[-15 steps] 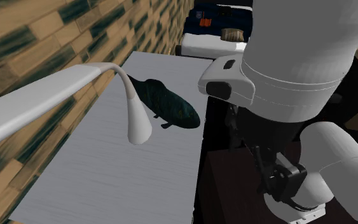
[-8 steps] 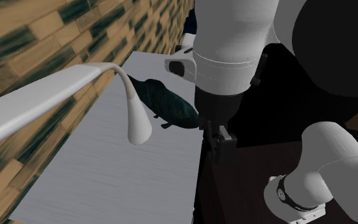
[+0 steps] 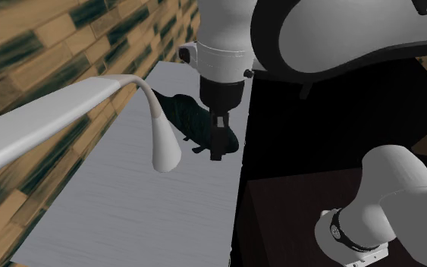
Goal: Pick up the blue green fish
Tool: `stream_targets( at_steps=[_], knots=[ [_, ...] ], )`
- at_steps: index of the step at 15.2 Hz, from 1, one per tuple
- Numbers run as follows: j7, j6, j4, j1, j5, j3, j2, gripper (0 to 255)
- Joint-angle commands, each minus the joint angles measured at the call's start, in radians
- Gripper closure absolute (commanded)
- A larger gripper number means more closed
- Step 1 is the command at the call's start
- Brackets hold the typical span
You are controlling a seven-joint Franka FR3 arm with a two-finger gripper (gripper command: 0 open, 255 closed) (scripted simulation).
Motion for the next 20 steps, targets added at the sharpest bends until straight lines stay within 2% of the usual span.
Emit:
stream_targets(
  at_steps=[1,9,18,20],
  knots=[
    [-0.011,0.039,0.021,-0.015,0.003,-0.030,0.042,0],
    [-0.062,0.169,0.138,-0.064,0.059,-0.145,0.227,0],
    [-0.150,0.258,0.319,-0.129,0.213,-0.264,0.462,0],
    [-0.155,0.271,0.310,-0.130,0.218,-0.265,0.467,0]
  ],
)
